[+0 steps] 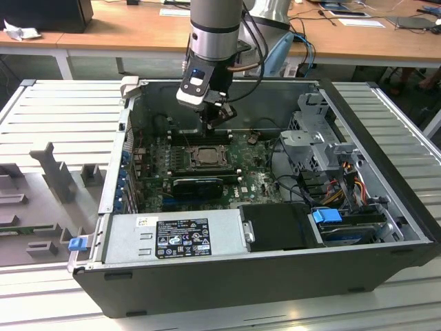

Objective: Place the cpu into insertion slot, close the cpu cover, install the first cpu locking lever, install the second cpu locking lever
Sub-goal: 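Install the first cpu locking lever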

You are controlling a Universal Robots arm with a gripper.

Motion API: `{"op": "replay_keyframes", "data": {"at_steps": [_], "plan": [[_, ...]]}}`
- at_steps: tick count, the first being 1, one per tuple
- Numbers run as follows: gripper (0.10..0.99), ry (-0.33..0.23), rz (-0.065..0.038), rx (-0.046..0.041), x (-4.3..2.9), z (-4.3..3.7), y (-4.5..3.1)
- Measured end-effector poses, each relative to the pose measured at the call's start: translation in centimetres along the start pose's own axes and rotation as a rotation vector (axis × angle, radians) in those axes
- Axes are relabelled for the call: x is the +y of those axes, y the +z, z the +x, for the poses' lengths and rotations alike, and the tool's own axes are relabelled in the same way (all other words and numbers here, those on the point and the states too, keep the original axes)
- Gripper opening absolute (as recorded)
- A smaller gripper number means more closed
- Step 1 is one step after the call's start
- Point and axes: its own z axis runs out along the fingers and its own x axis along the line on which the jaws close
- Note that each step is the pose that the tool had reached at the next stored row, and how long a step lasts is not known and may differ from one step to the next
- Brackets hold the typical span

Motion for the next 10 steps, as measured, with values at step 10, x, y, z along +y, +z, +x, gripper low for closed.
{"op": "replay_keyframes", "data": {"at_steps": [10], "plan": [[0.106,-0.264,0.004,-0.0004,0.00,0.00,0.05]]}}
